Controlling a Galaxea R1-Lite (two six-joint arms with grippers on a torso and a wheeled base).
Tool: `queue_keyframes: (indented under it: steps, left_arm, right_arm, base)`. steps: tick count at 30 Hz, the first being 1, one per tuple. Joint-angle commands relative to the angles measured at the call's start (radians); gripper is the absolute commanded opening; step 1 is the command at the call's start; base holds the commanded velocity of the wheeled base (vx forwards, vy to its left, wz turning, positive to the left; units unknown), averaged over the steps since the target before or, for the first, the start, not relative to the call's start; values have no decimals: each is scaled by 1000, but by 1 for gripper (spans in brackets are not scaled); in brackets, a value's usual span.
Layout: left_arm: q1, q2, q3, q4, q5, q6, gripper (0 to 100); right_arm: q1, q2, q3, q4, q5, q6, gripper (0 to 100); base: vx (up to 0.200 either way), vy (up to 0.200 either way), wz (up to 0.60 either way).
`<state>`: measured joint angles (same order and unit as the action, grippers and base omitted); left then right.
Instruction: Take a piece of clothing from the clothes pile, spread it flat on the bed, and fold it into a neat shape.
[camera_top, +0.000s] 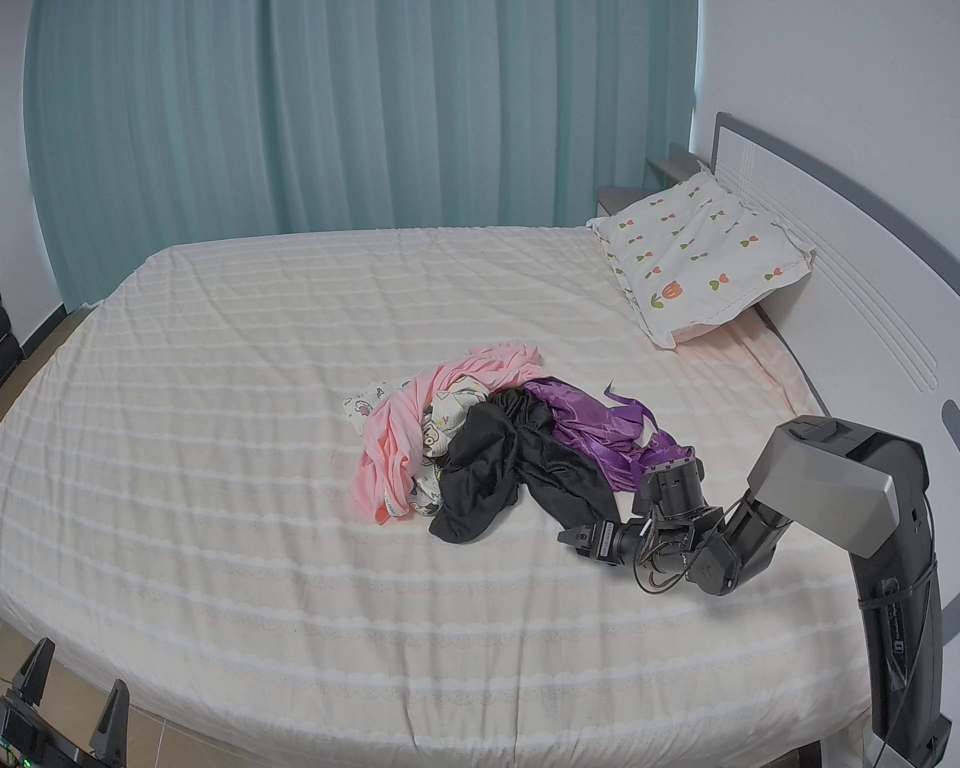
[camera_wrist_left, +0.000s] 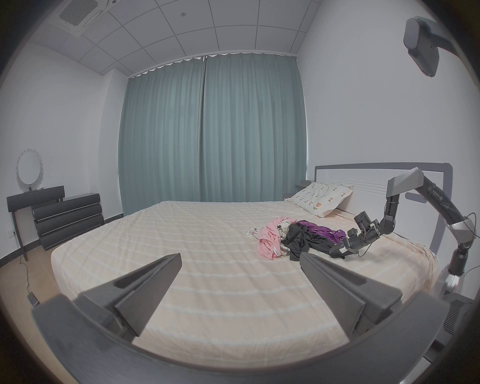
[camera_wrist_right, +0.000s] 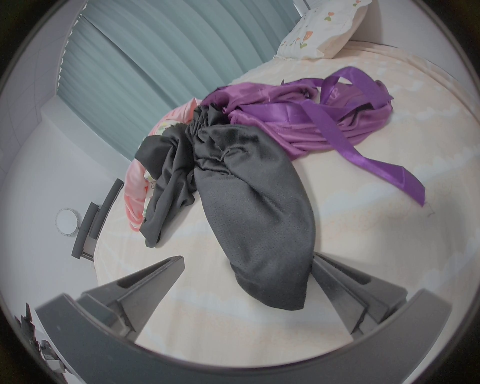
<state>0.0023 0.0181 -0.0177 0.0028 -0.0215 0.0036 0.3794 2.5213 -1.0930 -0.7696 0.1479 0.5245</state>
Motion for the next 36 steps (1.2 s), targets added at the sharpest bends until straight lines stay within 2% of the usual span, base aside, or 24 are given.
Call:
queue_keyframes:
  steps: [1, 8, 11, 14, 16, 20, 24, 25, 27, 28, 29, 32, 34, 36]
  left_arm:
    - [-1, -10, 15, 0, 0, 1, 100]
    - [-1, -10, 15, 0, 0, 3, 100]
    - [1, -10, 15, 0, 0, 3, 100]
    - [1, -10, 15, 0, 0, 1, 100]
    - [1, -12, 15, 0, 0, 1, 100]
    - [1, -13, 15, 0, -8, 10, 100]
    - [1, -12, 12, -7, -5, 1, 100]
    - [-1, -3, -38, -29, -2, -16, 100]
    - [1, 77, -206, -70, 3, -88, 100]
    - [1, 77, -206, -70, 3, -88, 100]
    - [4, 253, -308, -61, 2, -165, 100]
    - [-7, 441, -324, -102, -26, -174, 100]
    - [-25, 480, -320, -112, -52, -171, 100]
    - [-81, 606, -309, -116, -98, -168, 100]
  right_arm:
    - [13, 1, -36, 23, 4, 2, 0]
    - [7, -6, -41, 21, -11, 9, 0]
    - [1, -12, -30, 15, -33, 39, 0]
    - [-11, -39, 2, -5, -73, 114, 0]
    - [-13, -59, 22, -17, -74, 134, 0]
    - [1, -228, 223, -146, -54, 247, 0]
    - [39, -354, 429, -281, -48, 290, 0]
    - [49, -381, 486, -326, -48, 296, 0]
    - [61, -417, 559, -384, -50, 298, 0]
    - [61, -417, 559, -384, -50, 298, 0]
    - [69, -443, 627, -448, -53, 299, 0]
    - [70, -463, 716, -550, -59, 299, 0]
    - [67, -464, 742, -586, -59, 299, 0]
    - [55, -463, 800, -688, -60, 299, 0]
  base:
    - [0, 0, 0]
    - [0, 0, 0]
    - [0, 0, 0]
    - [0, 0, 0]
    - [0, 0, 0]
    - [0, 0, 0]
    - [0, 0, 0]
    - [0, 0, 0]
    - [0, 0, 0]
    - [0, 0, 0]
    - [0, 0, 0]
    - [0, 0, 0]
    - [0, 0, 0]
    - [0, 0, 0]
